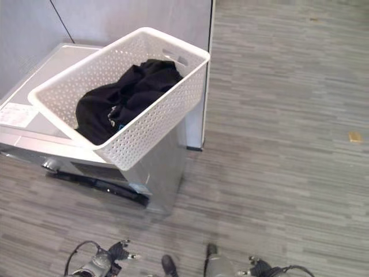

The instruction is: Grab the laundry basket,head to the washer,open it,put in the laundry and shut it.

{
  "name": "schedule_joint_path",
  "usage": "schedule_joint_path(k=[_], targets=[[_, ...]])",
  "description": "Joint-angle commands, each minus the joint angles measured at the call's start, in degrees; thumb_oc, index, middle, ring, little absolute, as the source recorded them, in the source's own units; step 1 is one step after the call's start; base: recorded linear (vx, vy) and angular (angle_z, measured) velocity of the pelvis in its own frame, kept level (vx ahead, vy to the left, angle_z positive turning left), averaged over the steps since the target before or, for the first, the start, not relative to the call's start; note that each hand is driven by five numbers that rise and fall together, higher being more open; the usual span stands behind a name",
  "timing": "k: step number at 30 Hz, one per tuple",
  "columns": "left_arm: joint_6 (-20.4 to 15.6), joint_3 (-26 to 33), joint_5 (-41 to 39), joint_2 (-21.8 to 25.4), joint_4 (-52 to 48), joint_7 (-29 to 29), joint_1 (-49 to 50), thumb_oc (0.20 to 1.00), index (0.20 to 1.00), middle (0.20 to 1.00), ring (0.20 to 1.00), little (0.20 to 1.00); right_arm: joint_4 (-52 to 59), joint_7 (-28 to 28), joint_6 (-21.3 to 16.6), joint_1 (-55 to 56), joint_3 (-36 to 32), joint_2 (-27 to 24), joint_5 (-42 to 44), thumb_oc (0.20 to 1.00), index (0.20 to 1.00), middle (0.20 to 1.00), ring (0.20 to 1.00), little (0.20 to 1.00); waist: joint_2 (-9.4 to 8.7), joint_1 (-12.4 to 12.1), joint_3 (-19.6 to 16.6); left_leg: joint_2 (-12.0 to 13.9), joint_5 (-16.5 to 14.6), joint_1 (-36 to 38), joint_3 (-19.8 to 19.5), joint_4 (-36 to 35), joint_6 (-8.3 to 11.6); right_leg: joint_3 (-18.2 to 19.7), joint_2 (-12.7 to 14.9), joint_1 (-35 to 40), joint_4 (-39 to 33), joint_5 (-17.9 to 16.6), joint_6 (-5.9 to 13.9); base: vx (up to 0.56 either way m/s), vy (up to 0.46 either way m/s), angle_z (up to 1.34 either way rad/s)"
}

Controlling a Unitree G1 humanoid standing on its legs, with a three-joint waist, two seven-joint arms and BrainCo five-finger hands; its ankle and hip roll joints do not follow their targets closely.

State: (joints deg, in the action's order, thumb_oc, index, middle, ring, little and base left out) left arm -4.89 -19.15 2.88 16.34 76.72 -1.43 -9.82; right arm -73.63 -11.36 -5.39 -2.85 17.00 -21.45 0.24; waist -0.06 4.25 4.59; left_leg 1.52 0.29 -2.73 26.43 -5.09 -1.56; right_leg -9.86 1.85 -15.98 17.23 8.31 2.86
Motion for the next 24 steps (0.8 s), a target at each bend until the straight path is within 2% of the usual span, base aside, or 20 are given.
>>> schedule_joint_path(k=[1, 5, 7, 8, 10, 11, 12, 14, 16, 17, 18, 19, 21, 22, 23, 24], targets=[[-1.03, 1.00, 1.92, 2.12, 0.48, -0.93, -1.36, 1.000, 1.000, 1.000, 1.000, 1.000, -4.20, -0.13, -0.62, 0.38, 2.31, -1.07, 0.01, 1.000, 1.000, 1.000, 1.000, 1.000, -1.66, 1.77, -0.39, -2.64, 2.17, -0.38, -3.47, 0.60, 2.76, 5.12, -5.73, 7.79, -9.05, -6.27, 1.02, 0.08, 0.017, -0.13], [-1.22, 0.77, 1.62, 1.00, 0.04, -0.59, -1.26, 1.000, 1.000, 1.000, 1.000, 1.000, -5.40, 0.61, -0.57, 0.99, 1.96, -0.99, -1.28, 1.000, 1.000, 1.000, 1.000, 1.000, -1.55, 1.37, -0.80, -3.04, 1.17, -0.88, -3.35, 3.56, 2.57, 6.42, -5.87, 9.00, -12.03, -7.76, -0.22, 0.07, -0.013, -0.03], [-1.69, -0.35, 1.77, 0.53, -0.92, -1.12, -1.35, 1.000, 1.000, 1.000, 1.000, 1.000, -5.26, 0.87, -0.91, 2.07, 1.34, -1.82, -2.01, 1.000, 1.000, 1.000, 1.000, 1.000, -2.53, 1.42, 0.08, -1.81, 0.82, -4.94, -3.81, 14.37, 4.10, 7.46, -5.35, 10.64, -14.12, -8.44, -0.91, 0.02, -0.072, 0.17], [-1.69, -0.36, 1.76, 0.53, -0.91, -1.12, -1.36, 1.000, 1.000, 1.000, 1.000, 1.000, -5.26, 0.87, -0.91, 2.07, 1.33, -1.81, -2.02, 1.000, 1.000, 1.000, 1.000, 1.000, -2.51, 1.45, 0.05, -1.73, 0.70, -5.11, -3.85, 14.63, 4.13, 7.42, -5.39, 10.60, -14.15, -8.47, -0.93, -0.02, -0.093, 0.29], [-1.69, 0.06, 0.80, 1.04, -1.09, -0.93, -1.98, 1.000, 1.000, 1.000, 1.000, 1.000, -4.10, 0.99, -1.27, 2.66, 0.50, -2.61, -1.51, 1.000, 1.000, 1.000, 1.000, 1.000, -4.33, 1.17, 1.63, 1.51, 3.57, -11.53, -6.06, 29.40, 6.92, 7.83, -4.54, 12.25, -14.57, -7.99, -2.10, 0.02, -0.113, 0.14], [-1.74, 0.10, 0.78, 1.22, -0.89, -0.84, -2.14, 1.000, 1.000, 1.000, 1.000, 1.000, -3.63, 0.73, -1.44, 3.11, 0.07, -2.90, -1.17, 1.000, 1.000, 1.000, 1.000, 1.000, -4.86, 1.59, 1.56, 3.13, 4.57, -12.84, -4.94, 33.18, 7.62, 7.70, -3.88, 12.38, -14.76, -8.08, -2.44, 0.09, -0.006, 0.04], [-1.70, 0.53, 0.26, 1.60, -0.22, -0.73, -2.09, 1.000, 1.000, 1.000, 1.000, 1.000, -3.08, 0.42, -1.46, 3.71, -0.42, -3.54, -0.47, 1.000, 1.000, 1.000, 1.000, 1.000, -5.28, 2.01, 1.56, 5.66, 4.45, -13.87, -5.44, 37.02, 7.69, 7.98, -2.80, 13.16, -15.18, -7.82, -2.61, 0.10, 0.072, 0.05], [-1.65, 1.25, -0.20, 2.21, 0.53, -0.27, -1.70, 1.000, 1.000, 1.000, 1.000, 1.000, -3.44, 0.20, -1.43, 3.96, -0.63, -3.69, -0.04, 1.000, 1.000, 1.000, 1.000, 1.000, -5.28, 2.21, 1.03, 8.52, 4.67, -13.95, -5.97, 36.50, 7.34, 8.13, -1.90, 13.71, -15.10, -7.63, -2.47, 0.12, 0.154, -0.08], [-1.50, 2.16, -0.89, 2.77, 0.96, -0.01, -1.36, 1.000, 1.000, 1.000, 1.000, 1.000, -3.76, 0.25, -1.39, 3.95, -0.81, -3.97, -0.17, 1.000, 1.000, 1.000, 1.000, 1.000, -4.71, 2.28, 0.32, 11.05, 5.63, -11.88, -8.66, 29.50, 7.20, 8.58, -1.09, 13.92, -14.72, -7.25, -1.60, 0.25, 0.374, -0.23], [-1.32, 3.10, -1.31, 3.16, 1.98, 0.36, -1.10, 1.000, 1.000, 1.000, 1.000, 1.000, -4.61, 0.57, -1.17, 3.74, -1.26, -4.44, -1.17, 1.000, 1.000, 1.000, 1.000, 1.000, -2.43, 2.54, -1.07, 16.13, 9.78, -7.47, -11.63, 11.56, 9.01, 9.95, 0.01, 13.82, -14.12, -6.03, 0.62, 0.36, 0.581, -0.39], [-1.22, 3.15, -1.48, 3.05, 2.51, 0.44, -1.17, 1.000, 1.000, 1.000, 1.000, 1.000, -4.71, 0.83, -1.17, 3.60, -1.43, -4.72, -1.29, 1.000, 1.000, 1.000, 1.000, 1.000, -1.64, 2.44, -1.33, 17.36, 11.55, -6.32, -12.50, 7.63, 9.80, 10.48, 0.57, 14.20, -14.09, -5.41, 1.22, 0.45, 0.749, -0.46], [-1.25, 2.86, -1.51, 2.40, 3.34, 0.36, -0.75, 1.000, 1.000, 1.000, 1.000, 1.000, -4.77, 0.47, -1.12, 2.69, -1.58, -5.74, -1.19, 1.000, 1.000, 1.000, 1.000, 1.000, -0.66, 1.85, -1.33, 17.00, 10.79, -4.96, -18.79, 6.30, 9.97, 12.52, 2.23, 15.03, -13.36, -4.43, 2.24, 0.28, 0.506, -0.21], [-1.31, 1.95, -1.24, 1.99, 3.66, 0.02, -1.21, 1.000, 1.000, 1.000, 1.000, 1.000, -5.25, 0.64, -0.81, 2.22, -2.74, -6.10, -0.94, 1.000, 1.000, 1.000, 1.000, 1.000, 0.04, 2.59, -1.94, 15.89, 8.20, -5.55, -17.28, 8.22, 10.86, 12.72, 4.76, 16.34, -14.01, -4.63, 3.25, 0.24, 0.448, -0.49], [-1.27, 1.44, -1.13, 1.92, 3.53, -0.15, -1.53, 1.000, 1.000, 1.000, 1.000, 1.000, -5.21, 0.73, -0.51, 2.16, -3.34, -6.39, -0.93, 1.000, 1.000, 1.000, 1.000, 1.000, 0.07, 2.81, -2.00, 14.57, 6.11, -6.17, -16.58, 10.06, 10.61, 12.74, 6.61, 17.27, -14.66, -5.00, 4.01, 0.22, 0.532, -0.42], [-1.31, 0.36, -0.89, 2.32, 2.57, -0.29, -2.49, 1.000, 1.000, 1.000, 1.000, 1.000, -4.95, 0.94, -0.36, 1.67, -4.03, -7.18, -1.22, 1.000, 1.000, 1.000, 1.000, 1.000, -0.20, 3.05, -1.75, 11.90, 2.82, -7.95, -16.80, 13.91, 9.72, 12.92, 10.06, 17.26, -15.15, -7.03, 5.32, 0.15, 0.527, 0.05], [-1.47, -0.42, -0.72, 2.52, 1.87, 0.00, -3.28, 1.000, 1.000, 1.000, 1.000, 1.000, -4.88, 1.26, -0.25, 1.32, -4.56, -7.62, -1.03, 1.000, 1.000, 1.000, 1.000, 1.000, -0.29, 2.99, -1.42, 10.14, 1.97, -9.40, -16.41, 15.38, 9.00, 13.10, 11.73, 16.68, -14.88, -9.08, 5.88, 0.08, 0.541, 0.31]])
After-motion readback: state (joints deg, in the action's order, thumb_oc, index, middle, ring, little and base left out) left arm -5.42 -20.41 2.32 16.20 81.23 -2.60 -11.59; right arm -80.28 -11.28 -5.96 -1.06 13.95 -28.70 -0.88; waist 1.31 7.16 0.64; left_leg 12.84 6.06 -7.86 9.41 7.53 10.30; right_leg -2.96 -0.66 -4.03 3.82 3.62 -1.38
